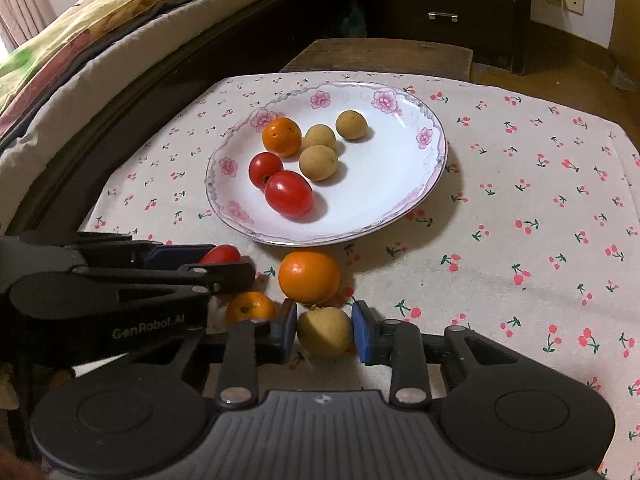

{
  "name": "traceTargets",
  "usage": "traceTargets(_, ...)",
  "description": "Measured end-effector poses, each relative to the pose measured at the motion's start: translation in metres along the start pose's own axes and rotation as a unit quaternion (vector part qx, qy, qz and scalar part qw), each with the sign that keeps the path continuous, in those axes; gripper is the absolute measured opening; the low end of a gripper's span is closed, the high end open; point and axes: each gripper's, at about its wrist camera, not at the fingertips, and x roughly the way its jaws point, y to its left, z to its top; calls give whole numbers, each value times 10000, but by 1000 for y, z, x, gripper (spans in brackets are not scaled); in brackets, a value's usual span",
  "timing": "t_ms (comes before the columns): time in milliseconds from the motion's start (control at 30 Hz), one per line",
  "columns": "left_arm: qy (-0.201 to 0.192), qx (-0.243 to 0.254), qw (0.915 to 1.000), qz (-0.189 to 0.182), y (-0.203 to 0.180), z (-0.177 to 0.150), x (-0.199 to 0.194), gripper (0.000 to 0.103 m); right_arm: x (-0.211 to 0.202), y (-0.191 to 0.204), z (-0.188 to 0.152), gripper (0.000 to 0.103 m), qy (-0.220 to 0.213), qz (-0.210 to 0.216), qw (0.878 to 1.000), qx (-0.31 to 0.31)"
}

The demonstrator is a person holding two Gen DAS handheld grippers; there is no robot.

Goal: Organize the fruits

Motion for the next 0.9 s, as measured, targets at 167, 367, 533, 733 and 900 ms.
traceTargets(167,-1,122,9999,21,-3,-1,-3,37,-4,4,-3,31,75,-100,9998,-164)
traceTargets(367,-12,270,9996,11,-8,-9,-14,36,-22,5,-16,31,168,-205,9993,-267)
traceTargets(533,6,246,9997,14,-8,-21,-25,36,-37,7,-28,31,216,-197,9992,-280)
traceTargets(733,128,324,9994,85,-13,-38,-30,36,-32,11,-42,31,308,-242,9984,-396)
traceTargets(900,127,365,9992,112,-14,-43,-30,38,-32,11,-45,31,235,-237,9984,-449)
